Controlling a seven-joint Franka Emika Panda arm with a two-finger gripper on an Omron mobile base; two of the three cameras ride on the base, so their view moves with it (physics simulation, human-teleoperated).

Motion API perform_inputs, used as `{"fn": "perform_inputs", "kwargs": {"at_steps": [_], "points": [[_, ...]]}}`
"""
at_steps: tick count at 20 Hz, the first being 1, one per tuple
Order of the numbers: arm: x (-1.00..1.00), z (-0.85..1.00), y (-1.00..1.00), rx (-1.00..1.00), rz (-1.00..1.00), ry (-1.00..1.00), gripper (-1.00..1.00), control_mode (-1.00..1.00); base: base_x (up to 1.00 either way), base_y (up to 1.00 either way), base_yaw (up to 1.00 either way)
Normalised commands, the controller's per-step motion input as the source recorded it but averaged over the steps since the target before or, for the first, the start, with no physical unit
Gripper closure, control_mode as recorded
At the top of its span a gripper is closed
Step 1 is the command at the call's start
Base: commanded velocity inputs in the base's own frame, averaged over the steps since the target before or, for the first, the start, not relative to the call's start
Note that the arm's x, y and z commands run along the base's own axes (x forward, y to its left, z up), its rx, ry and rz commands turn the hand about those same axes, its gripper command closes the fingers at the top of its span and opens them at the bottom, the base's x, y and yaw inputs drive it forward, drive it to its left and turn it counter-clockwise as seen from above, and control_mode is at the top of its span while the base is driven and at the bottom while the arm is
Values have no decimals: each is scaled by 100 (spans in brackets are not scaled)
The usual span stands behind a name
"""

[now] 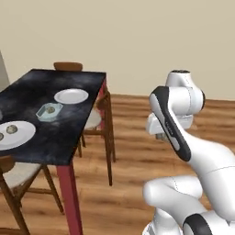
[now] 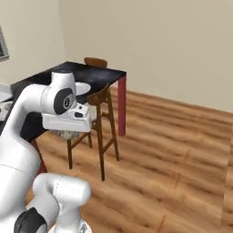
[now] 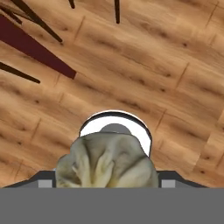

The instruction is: Place two dumplings into each of the tupperware containers and then place the containers in the fridge.

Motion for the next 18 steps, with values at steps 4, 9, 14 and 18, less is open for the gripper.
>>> {"fn": "perform_inputs", "kwargs": {"at_steps": [4, 9, 14, 18], "points": [[0, 0, 0, 0, 0, 0, 100, 100, 46, -93, 58], [0, 0, 0, 0, 0, 0, 100, 100, 49, -81, 65], [0, 0, 0, 0, 0, 0, 100, 100, 61, -90, 57], [0, 0, 0, 0, 0, 0, 100, 100, 100, -70, 43]]}}
